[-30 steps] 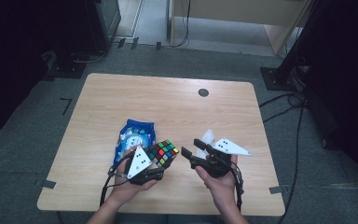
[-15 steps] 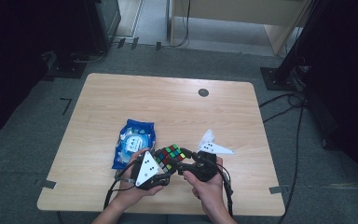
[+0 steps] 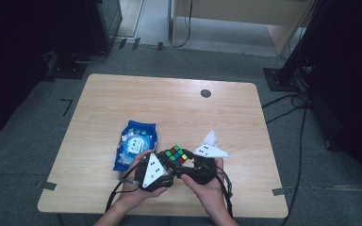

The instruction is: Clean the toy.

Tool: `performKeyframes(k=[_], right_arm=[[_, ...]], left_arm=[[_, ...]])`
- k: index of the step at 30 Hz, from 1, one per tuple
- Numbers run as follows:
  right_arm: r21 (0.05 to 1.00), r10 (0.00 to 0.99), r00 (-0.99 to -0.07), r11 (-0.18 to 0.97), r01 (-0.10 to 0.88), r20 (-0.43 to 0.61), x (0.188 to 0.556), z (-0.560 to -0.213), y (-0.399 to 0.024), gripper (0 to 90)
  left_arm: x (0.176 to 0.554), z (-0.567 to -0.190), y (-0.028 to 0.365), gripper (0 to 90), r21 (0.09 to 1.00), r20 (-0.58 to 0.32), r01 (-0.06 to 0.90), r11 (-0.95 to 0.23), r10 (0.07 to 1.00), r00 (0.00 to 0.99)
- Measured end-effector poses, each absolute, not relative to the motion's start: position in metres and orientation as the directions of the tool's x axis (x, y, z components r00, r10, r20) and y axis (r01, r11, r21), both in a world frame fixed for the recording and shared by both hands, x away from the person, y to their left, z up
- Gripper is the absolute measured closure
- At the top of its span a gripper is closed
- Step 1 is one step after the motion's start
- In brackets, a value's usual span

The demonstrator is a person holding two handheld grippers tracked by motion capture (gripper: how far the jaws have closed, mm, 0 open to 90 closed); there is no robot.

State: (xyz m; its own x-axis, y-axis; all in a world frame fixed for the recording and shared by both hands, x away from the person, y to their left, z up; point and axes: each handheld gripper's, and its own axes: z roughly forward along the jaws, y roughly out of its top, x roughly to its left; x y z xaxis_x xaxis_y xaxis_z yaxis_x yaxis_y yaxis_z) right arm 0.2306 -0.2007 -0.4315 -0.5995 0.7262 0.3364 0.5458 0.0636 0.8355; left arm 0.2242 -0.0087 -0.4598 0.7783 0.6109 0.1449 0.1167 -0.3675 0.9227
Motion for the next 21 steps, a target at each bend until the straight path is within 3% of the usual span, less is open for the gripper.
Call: performKeyframes(k=[4, 10, 14, 21], right_arm=[[0.848, 0.672, -0.621, -0.017, 0.53, 0.402, 0.233, -0.426, -0.214, 30.4], [0.851, 0.656, -0.604, -0.114, 0.513, 0.452, 0.24, -0.434, -0.236, 32.9], [0.853, 0.666, -0.625, -0.034, 0.521, 0.408, 0.244, -0.455, -0.223, 30.8], [0.869, 0.655, -0.677, 0.063, 0.491, 0.336, 0.238, -0.468, -0.184, 23.5]], left_arm=[[0.238, -0.457, 0.006, 34.1, 0.933, 0.039, 0.203, -0.296, 0.646, 0.762], [0.261, -0.449, 0.041, 34.1, 0.934, -0.154, 0.337, -0.122, 0.711, 0.686], [0.265, -0.446, 0.05, 34.1, 0.928, -0.214, 0.366, -0.064, 0.713, 0.668], [0.261, -0.447, 0.036, 34.1, 0.922, -0.223, 0.378, -0.079, 0.689, 0.689]])
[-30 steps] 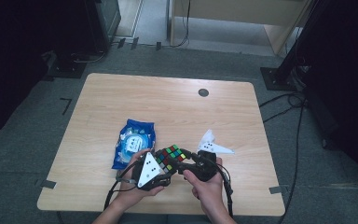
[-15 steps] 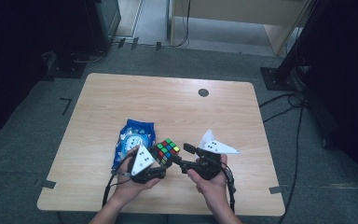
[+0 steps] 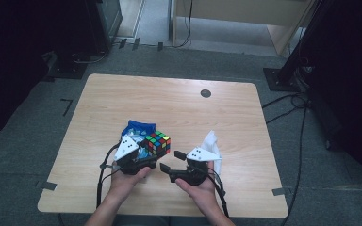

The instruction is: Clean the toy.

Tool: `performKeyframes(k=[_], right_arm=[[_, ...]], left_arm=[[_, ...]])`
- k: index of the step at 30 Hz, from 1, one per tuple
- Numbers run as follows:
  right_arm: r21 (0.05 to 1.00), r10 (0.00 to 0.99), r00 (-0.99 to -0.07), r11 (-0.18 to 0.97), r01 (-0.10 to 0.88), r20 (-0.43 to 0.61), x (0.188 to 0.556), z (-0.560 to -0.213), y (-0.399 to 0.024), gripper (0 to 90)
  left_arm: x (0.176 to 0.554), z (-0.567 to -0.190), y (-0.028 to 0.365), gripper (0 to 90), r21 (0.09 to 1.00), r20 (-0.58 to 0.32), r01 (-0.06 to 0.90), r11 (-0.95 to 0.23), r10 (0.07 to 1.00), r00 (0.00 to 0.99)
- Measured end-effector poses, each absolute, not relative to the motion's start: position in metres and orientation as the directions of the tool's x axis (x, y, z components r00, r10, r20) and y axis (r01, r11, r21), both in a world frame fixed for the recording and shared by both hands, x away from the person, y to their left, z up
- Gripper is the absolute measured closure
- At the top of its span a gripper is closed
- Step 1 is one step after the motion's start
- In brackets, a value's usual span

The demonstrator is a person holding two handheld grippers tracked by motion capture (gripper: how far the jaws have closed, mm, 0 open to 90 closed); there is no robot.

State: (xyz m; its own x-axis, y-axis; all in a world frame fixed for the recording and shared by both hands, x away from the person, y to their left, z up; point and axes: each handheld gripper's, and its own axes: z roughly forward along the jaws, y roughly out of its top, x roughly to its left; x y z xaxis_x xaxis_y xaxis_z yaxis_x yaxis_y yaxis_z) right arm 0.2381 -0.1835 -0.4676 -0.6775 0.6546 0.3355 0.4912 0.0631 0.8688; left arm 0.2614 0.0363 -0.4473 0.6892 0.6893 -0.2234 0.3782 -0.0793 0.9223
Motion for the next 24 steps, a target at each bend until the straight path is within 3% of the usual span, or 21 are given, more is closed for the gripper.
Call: performKeyframes(k=[6, 15, 24], right_arm=[[0.875, 0.681, -0.66, 0.059, 0.481, 0.317, 0.238, -0.4699, -0.1765, 24.2], [0.886, 0.694, -0.653, 0.049, 0.461, 0.302, 0.2386, -0.4705, -0.1757, 33.6], [0.898, 0.715, -0.657, 0.094, 0.43, 0.24, 0.2367, -0.4723, -0.1715, 34.5]], left_arm=[[0.2596, -0.4494, 0.0296, 34.1, 0.916, -0.24, 0.393, -0.08, 0.675, 0.697], [0.2614, -0.4525, 0.0263, 34.2, 0.907, -0.253, 0.412, -0.089, 0.667, 0.701], [0.2635, -0.4522, 0.0287, 34.0, 0.902, -0.262, 0.422, -0.095, 0.656, 0.708]])
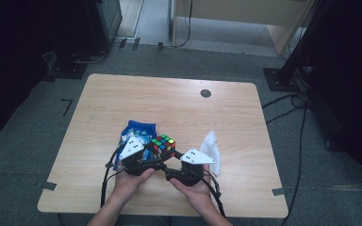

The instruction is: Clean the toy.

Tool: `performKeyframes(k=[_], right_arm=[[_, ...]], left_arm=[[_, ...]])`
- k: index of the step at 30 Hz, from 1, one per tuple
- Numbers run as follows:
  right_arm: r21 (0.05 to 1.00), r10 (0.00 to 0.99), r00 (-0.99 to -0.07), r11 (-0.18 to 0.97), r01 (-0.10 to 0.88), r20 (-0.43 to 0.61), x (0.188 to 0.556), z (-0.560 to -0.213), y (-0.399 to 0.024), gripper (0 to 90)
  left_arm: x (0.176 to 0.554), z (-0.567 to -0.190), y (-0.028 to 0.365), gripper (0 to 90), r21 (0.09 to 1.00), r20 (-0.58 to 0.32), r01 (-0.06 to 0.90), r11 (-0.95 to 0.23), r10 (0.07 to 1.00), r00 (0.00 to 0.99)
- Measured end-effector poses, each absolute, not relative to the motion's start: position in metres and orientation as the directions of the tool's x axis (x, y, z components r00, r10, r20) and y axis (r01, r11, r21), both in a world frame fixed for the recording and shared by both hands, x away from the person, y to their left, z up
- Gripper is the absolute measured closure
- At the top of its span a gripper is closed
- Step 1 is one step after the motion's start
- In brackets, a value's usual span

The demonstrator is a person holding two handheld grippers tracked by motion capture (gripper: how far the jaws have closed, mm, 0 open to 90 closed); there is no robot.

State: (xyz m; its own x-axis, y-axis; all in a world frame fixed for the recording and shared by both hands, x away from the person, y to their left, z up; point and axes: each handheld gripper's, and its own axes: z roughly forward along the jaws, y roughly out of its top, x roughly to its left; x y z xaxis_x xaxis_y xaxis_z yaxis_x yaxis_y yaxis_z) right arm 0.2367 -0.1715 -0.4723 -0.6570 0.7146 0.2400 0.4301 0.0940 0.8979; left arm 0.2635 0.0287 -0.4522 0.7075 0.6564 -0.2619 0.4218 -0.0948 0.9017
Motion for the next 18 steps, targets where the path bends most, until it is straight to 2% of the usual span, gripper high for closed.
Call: performKeyframes(k=[6, 11, 12, 13, 18], right_arm=[[0.905, 0.726, -0.668, 0.16, 0.394, 0.163, 0.2347, -0.4761, -0.1708, 34.6], [0.915, 0.736, -0.677, 0.262, 0.307, 0.016, 0.2306, -0.4789, -0.169, 34.6], [0.915, 0.736, -0.677, 0.262, 0.307, 0.016, 0.2306, -0.4789, -0.169, 34.6], [0.916, 0.732, -0.679, 0.304, 0.261, -0.05, 0.229, -0.479, -0.1687, 34.6], [0.905, 0.711, -0.684, 0.383, 0.184, -0.162, 0.2279, -0.482, -0.1692, 34.7]], left_arm=[[0.2689, -0.4515, 0.0306, 33.7, 0.881, -0.286, 0.456, -0.123, 0.63, 0.722], [0.2713, -0.4503, 0.0317, 33.7, 0.869, -0.29, 0.471, -0.155, 0.611, 0.737], [0.2713, -0.4503, 0.0317, 33.6, 0.869, -0.29, 0.471, -0.155, 0.611, 0.737], [0.2719, -0.4494, 0.0317, 33.6, 0.865, -0.293, 0.475, -0.161, 0.606, 0.74], [0.273, -0.4502, 0.03, 33.6, 0.851, -0.288, 0.488, -0.194, 0.604, 0.743]])
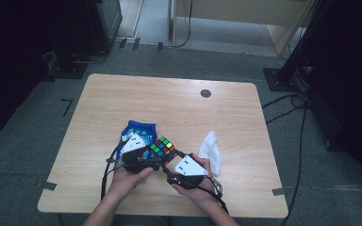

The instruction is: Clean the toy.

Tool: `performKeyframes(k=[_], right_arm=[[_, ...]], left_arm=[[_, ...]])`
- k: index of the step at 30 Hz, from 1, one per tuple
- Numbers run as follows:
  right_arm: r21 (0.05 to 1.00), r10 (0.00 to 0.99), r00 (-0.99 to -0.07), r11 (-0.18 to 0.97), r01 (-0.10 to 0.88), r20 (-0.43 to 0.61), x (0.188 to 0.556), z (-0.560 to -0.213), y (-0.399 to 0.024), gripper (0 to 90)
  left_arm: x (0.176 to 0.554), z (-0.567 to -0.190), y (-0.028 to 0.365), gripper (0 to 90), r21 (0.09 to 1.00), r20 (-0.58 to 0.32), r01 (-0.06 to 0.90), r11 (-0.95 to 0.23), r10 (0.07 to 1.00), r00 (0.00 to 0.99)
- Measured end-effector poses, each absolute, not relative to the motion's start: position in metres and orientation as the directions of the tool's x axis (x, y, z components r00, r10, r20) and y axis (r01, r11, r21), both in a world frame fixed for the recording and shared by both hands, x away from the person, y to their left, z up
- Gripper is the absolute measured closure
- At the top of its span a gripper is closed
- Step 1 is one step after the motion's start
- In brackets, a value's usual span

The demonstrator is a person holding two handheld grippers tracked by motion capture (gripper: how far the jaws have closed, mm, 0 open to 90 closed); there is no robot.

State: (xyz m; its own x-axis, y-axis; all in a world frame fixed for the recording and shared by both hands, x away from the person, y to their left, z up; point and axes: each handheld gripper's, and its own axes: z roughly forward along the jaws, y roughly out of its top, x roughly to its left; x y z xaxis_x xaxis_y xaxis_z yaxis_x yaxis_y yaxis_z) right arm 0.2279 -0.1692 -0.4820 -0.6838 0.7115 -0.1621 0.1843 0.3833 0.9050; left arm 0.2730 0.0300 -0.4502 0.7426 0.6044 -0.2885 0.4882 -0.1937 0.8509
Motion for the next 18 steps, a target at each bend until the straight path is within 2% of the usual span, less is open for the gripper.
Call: performKeyframes(k=[4, 9, 12, 15, 18], right_arm=[[0.889, 0.689, -0.686, 0.437, 0.135, -0.235, 0.228, -0.485, -0.17, 34.6], [0.895, 0.675, -0.71, 0.421, 0.146, -0.202, 0.232, -0.483, -0.178, 34.0], [0.889, 0.697, -0.691, 0.42, 0.181, -0.189, 0.236, -0.483, -0.189, 33.6], [0.918, 0.747, -0.665, 0.282, 0.28, -0.027, 0.244, -0.476, -0.205, 33.6], [0.903, 0.741, -0.617, 0.032, 0.428, 0.266, 0.253, -0.465, -0.22, 33.6]], left_arm=[[0.271, -0.45, 0.028, 33.9, 0.858, -0.261, 0.471, -0.206, 0.614, 0.745], [0.267, -0.447, 0.027, 34.1, 0.879, -0.213, 0.436, -0.192, 0.66, 0.72], [0.269, -0.447, 0.036, 34.1, 0.895, -0.225, 0.426, -0.134, 0.688, 0.69], [0.269, -0.448, 0.041, 34.1, 0.912, -0.226, 0.401, -0.087, 0.71, 0.667], [0.266, -0.449, 0.037, 34.1, 0.926, -0.186, 0.365, -0.097, 0.722, 0.666]])
